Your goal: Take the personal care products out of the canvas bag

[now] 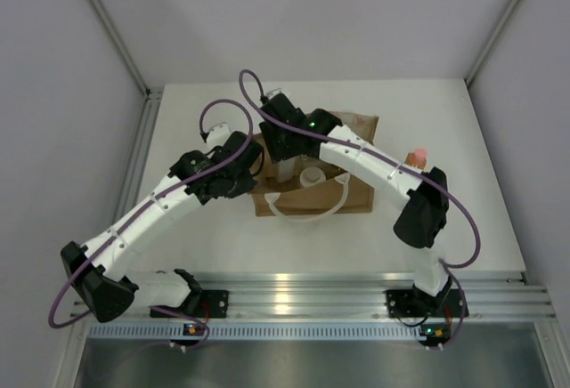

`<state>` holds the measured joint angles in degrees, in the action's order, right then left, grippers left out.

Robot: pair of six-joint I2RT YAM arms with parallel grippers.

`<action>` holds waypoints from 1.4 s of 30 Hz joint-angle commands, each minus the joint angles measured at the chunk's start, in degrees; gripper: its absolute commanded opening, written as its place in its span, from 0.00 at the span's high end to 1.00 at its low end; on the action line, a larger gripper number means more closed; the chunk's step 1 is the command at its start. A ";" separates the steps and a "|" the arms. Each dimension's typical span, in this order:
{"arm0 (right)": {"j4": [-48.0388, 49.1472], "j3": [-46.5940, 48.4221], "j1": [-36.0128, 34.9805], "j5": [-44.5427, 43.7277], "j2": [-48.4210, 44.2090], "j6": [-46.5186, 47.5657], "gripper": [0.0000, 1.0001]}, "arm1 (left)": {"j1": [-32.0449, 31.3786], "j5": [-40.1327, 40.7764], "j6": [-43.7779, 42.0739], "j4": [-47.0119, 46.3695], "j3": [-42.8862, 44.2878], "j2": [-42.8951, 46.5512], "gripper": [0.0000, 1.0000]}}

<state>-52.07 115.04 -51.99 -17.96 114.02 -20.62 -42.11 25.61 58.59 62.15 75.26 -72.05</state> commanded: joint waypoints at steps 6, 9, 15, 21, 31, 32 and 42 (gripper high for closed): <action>-0.30 9.32 -1.19 -2.87 -14.25 2.61 1.00 | 0.01 2.08 0.21 1.39 2.08 -1.69 1.00; -3.29 13.44 -1.10 -4.80 -15.75 2.95 1.00 | 0.01 2.08 -0.14 1.39 2.26 -1.69 1.00; -7.95 19.25 1.97 -7.97 -21.28 4.19 1.00 | 0.01 1.55 -0.14 1.39 2.26 -2.04 1.00; -10.41 18.38 15.23 -5.17 -28.93 4.88 1.00 | 0.01 1.29 -0.58 1.39 2.34 -2.13 1.00; -4.91 1.00 50.90 3.72 -32.36 9.20 1.00 | 0.01 0.15 -1.99 1.31 2.78 -1.95 1.00; -2.53 -5.64 51.37 2.59 -32.80 8.94 1.00 | 0.01 -0.29 -2.16 1.31 3.04 -2.04 1.00; 29.68 -47.86 63.06 6.32 -38.16 7.00 1.00 | 0.01 -4.68 -8.67 1.22 5.86 -5.73 1.00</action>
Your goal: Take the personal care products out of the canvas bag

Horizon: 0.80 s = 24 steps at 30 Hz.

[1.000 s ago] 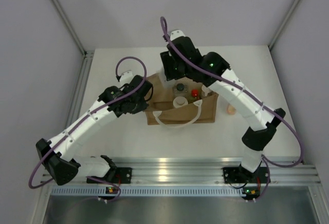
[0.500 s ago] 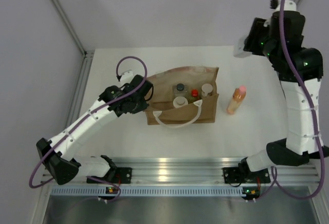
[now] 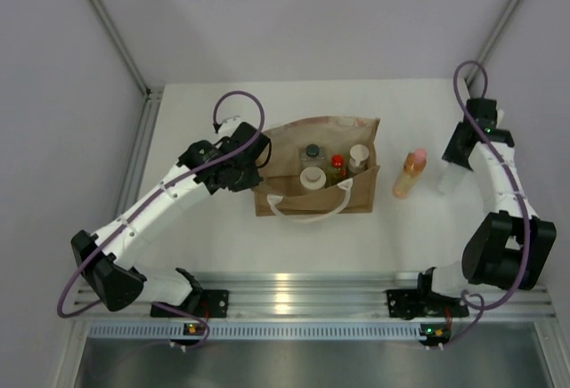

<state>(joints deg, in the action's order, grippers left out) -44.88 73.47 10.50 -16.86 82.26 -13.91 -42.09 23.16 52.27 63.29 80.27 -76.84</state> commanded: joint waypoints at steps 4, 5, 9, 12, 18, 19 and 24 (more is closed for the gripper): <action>26.16 -14.66 1.27 6.32 -7.99 -0.06 1.00 | -0.01 -3.03 -3.14 -0.01 0.94 -1.29 1.00; 26.08 -15.89 1.28 6.40 -7.73 -0.06 1.00 | -0.01 -3.12 -3.31 0.08 0.94 -1.47 1.00; 25.37 -18.01 2.24 5.79 -6.67 -1.11 0.66 | -0.01 -3.29 -3.75 -0.09 1.03 -2.09 1.00; 22.74 -17.49 2.50 4.38 -6.93 -1.47 0.38 | -0.01 -3.21 -4.02 -0.09 1.20 -2.18 1.00; 12.73 -6.26 2.42 1.92 -9.13 -0.68 0.01 | -0.01 -2.94 -4.63 0.00 1.03 -1.74 1.00; 10.80 -0.67 2.50 1.75 -8.44 -0.59 0.01 | -0.01 -3.03 -4.72 -0.01 1.03 -1.82 1.00; 1.55 13.79 -1.25 14.72 -8.07 -1.29 0.06 | -0.01 -3.03 -5.60 -0.09 1.55 -2.17 1.00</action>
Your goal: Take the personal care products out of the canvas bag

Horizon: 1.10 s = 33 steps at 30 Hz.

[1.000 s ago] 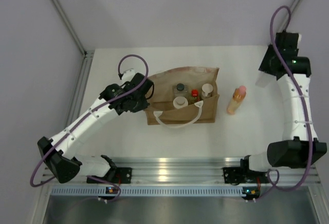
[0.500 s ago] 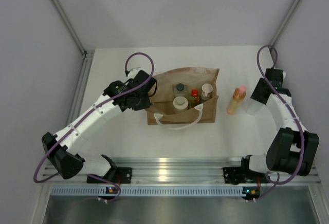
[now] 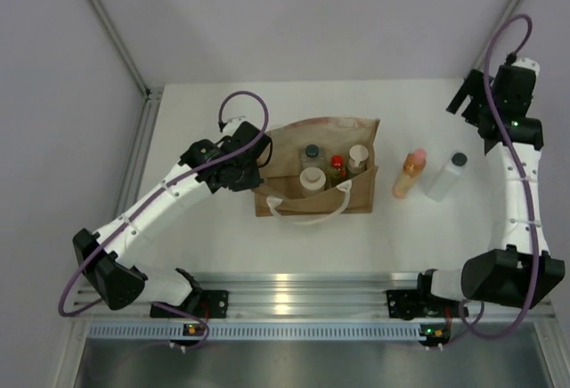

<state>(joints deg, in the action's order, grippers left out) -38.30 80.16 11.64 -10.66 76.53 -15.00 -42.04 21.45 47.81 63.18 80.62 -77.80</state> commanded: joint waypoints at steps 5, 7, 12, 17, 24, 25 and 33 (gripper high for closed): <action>-9.41 16.77 -27.41 11.55 -0.34 -1.95 0.22 | -0.06 -0.18 -0.97 -0.07 1.29 -1.65 1.00; -12.40 19.59 -39.90 6.28 2.47 -4.32 0.22 | -0.06 -0.71 -0.97 -0.07 1.21 -2.00 1.00; -14.42 24.76 -56.96 0.39 11.68 -2.32 0.15 | -0.06 -0.97 -0.62 0.02 0.42 -1.83 1.00; -16.97 29.95 -59.80 -2.16 19.87 -4.51 0.07 | -0.06 -0.01 0.35 -0.07 -0.55 -0.25 1.00; -20.67 32.09 -61.21 -11.93 28.49 -5.47 0.01 | -0.06 -0.53 0.88 -0.07 -0.55 0.19 1.00; -20.67 31.55 -60.86 -12.19 28.67 -6.17 0.00 | -0.06 -0.53 0.88 -0.07 -0.64 0.28 1.00; -20.41 29.17 -58.49 -13.78 30.86 -7.93 0.01 | -0.06 -0.45 0.26 -0.07 -0.11 -0.16 1.00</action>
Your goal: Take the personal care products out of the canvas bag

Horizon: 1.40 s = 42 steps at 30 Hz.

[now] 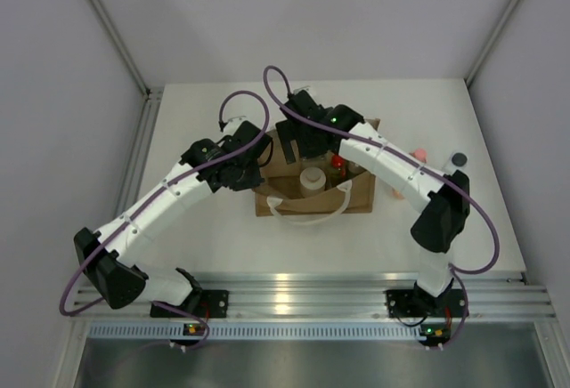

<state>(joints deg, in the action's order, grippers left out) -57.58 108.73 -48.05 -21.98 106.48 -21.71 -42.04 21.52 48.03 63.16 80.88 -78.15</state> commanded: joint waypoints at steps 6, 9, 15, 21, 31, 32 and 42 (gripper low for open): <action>1.06 -1.32 3.66 -0.26 2.86 -2.45 0.01 | -0.06 -1.04 -0.66 0.04 0.15 -0.25 1.00; 3.88 -2.73 4.46 1.50 3.03 -3.16 0.01 | -0.06 -1.04 -1.10 0.04 0.42 -0.25 1.00; 4.23 -1.24 4.72 2.38 5.58 -4.21 0.04 | -0.06 -0.34 -1.80 0.04 0.59 -0.25 1.00; 4.23 -2.38 4.55 1.59 6.20 -6.58 0.08 | -0.06 -0.34 -2.06 0.04 0.59 -0.34 1.00; 5.46 -3.70 3.84 -1.14 5.94 -9.05 0.42 | -0.06 -0.25 -1.89 -0.05 0.15 -0.60 1.00; 5.46 -3.09 3.84 -1.23 5.94 -9.13 0.46 | -0.06 -0.07 -1.89 -0.05 0.07 -0.43 1.00; 5.64 1.31 2.70 -3.60 3.30 -5.71 1.00 | -0.06 0.10 -1.89 -0.05 -0.55 0.10 1.00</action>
<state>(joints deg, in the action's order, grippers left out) -54.30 106.00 -44.49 -23.09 112.25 -28.86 -42.04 21.56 46.52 63.13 80.88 -78.15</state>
